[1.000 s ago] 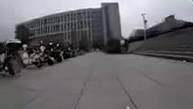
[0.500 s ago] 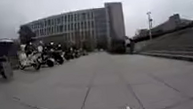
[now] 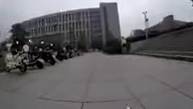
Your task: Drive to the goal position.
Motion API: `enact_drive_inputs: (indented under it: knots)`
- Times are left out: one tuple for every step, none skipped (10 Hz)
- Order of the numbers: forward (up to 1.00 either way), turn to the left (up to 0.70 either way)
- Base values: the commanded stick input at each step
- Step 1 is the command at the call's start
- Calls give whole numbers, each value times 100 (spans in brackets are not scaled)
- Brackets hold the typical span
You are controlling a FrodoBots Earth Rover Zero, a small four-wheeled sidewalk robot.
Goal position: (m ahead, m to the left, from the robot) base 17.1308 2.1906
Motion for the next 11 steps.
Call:
enact_drive_inputs:
  knots:
    - [100, -34]
    - [100, -34]
    - [100, -34]
    - [100, -34]
    - [100, -34]
    - [100, -23]
    - [100, 6]
    - [100, 6]
    - [100, 6]
    - [100, 6]
    - [100, 6]
